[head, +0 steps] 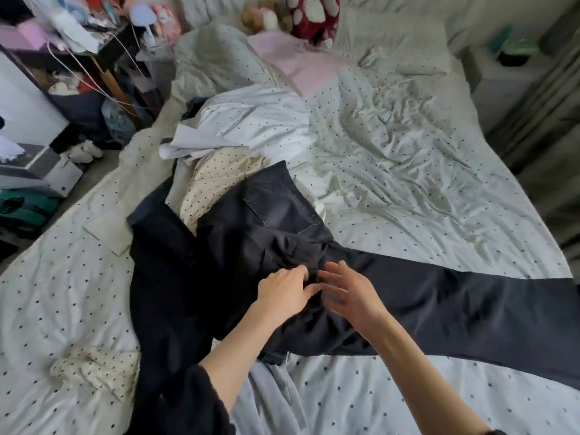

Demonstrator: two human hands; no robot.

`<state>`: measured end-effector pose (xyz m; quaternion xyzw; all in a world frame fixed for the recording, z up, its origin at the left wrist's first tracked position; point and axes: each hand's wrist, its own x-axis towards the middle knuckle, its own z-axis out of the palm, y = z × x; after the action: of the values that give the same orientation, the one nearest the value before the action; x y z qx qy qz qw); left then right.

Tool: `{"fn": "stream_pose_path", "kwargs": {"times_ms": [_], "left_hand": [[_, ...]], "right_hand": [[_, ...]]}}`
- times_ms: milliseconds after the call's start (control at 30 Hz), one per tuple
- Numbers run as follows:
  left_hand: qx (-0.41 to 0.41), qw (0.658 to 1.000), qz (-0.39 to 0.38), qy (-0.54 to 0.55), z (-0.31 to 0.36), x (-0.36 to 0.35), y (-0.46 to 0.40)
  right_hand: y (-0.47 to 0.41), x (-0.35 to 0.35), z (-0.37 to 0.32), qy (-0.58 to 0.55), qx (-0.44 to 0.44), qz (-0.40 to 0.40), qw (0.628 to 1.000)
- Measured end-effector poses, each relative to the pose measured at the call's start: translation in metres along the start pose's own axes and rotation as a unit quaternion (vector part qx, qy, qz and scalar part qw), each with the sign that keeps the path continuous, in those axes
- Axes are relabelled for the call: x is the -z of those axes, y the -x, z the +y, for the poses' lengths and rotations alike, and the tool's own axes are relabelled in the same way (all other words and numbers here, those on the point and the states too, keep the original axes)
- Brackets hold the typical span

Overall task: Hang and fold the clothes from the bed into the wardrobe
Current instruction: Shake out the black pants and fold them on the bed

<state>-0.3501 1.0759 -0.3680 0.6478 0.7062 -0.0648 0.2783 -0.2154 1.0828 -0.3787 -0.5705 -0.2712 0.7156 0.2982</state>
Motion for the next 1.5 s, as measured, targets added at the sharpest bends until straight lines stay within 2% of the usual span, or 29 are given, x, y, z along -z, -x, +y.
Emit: {"fn": "stream_pose_path", "kwargs": {"times_ms": [33, 67, 100, 133, 200, 267, 300, 333, 400, 433, 500, 700, 833, 967, 1100, 1167, 1200, 1267, 1300, 1333, 1400, 1467, 1500], "left_hand": [[-0.006, 0.998, -0.034, 0.045, -0.008, -0.01, -0.003], [-0.02, 0.994, -0.035, 0.104, -0.018, -0.018, -0.004], [-0.03, 0.987, 0.001, 0.159, -0.027, -0.025, -0.003], [-0.032, 0.976, 0.063, 0.206, -0.036, -0.027, 0.002], [-0.035, 0.933, 0.239, 0.267, -0.049, -0.026, 0.009], [0.01, 0.897, 0.373, 0.238, -0.061, -0.019, 0.016], [0.053, 0.893, 0.376, 0.243, -0.068, -0.015, 0.018], [0.101, 0.896, 0.328, 0.282, -0.075, -0.011, 0.018], [0.186, 0.893, 0.154, 0.379, -0.089, -0.008, 0.016], [0.193, 0.893, 0.086, 0.399, -0.094, -0.008, 0.017], [0.165, 0.909, 0.03, 0.382, -0.095, -0.01, 0.021], [0.088, 0.935, 0.059, 0.338, -0.062, -0.004, 0.022], [0.038, 0.98, 0.051, 0.188, -0.007, 0.001, 0.024], [0.012, 0.996, 0.058, 0.063, 0.068, -0.016, 0.01], [0.014, 0.997, 0.059, 0.039, 0.126, -0.049, -0.017], [0.002, 0.996, 0.037, 0.084, 0.136, -0.066, -0.028], [-0.008, 0.991, 0.001, 0.135, 0.137, -0.074, -0.033], [-0.034, 0.968, -0.083, 0.235, 0.132, -0.086, -0.037], [-0.058, 0.961, -0.091, 0.254, 0.126, -0.09, -0.037], [-0.082, 0.959, -0.062, 0.265, 0.119, -0.091, -0.037], [-0.091, 0.953, 0.061, 0.283, 0.099, -0.092, -0.034], [-0.049, 0.939, 0.192, 0.281, 0.077, -0.088, -0.031], [-0.006, 0.931, 0.224, 0.287, 0.065, -0.086, -0.031]], "right_hand": [[0.0, 0.0, 0.006, 0.041, 0.025, 0.017, 0.999], [0.0, -0.001, 0.012, 0.095, 0.062, 0.039, 0.993], [0.0, -0.002, 0.021, 0.16, 0.105, 0.05, 0.98], [-0.001, -0.006, 0.027, 0.23, 0.137, 0.043, 0.963], [-0.006, -0.013, 0.039, 0.329, 0.171, 0.015, 0.929], [-0.016, -0.019, 0.046, 0.349, 0.157, -0.029, 0.923], [-0.021, -0.021, 0.048, 0.346, 0.147, -0.041, 0.926], [-0.025, -0.022, 0.047, 0.34, 0.138, -0.051, 0.929], [-0.031, -0.023, 0.047, 0.317, 0.115, -0.062, 0.939], [-0.034, -0.022, 0.047, 0.302, 0.103, -0.065, 0.946], [-0.038, -0.019, 0.048, 0.281, 0.087, -0.068, 0.953], [-0.038, -0.002, 0.039, 0.099, -0.007, -0.108, 0.989], [-0.035, 0.043, 0.023, -0.052, -0.09, -0.101, 0.989], [-0.022, 0.094, 0.022, -0.095, -0.092, -0.069, 0.989], [-0.004, 0.135, 0.023, -0.12, -0.053, -0.021, 0.991], [0.005, 0.143, 0.023, -0.102, -0.024, 0.016, 0.994], [0.008, 0.147, 0.024, -0.086, -0.005, 0.034, 0.996], [0.012, 0.149, 0.03, -0.02, 0.043, 0.082, 0.996], [0.014, 0.149, 0.034, 0.032, 0.075, 0.115, 0.99], [0.014, 0.147, 0.039, 0.101, 0.111, 0.145, 0.978], [0.013, 0.142, 0.047, 0.282, 0.172, 0.146, 0.932], [0.009, 0.137, 0.056, 0.427, 0.184, 0.103, 0.879], [0.005, 0.136, 0.061, 0.471, 0.168, 0.087, 0.861]]}}
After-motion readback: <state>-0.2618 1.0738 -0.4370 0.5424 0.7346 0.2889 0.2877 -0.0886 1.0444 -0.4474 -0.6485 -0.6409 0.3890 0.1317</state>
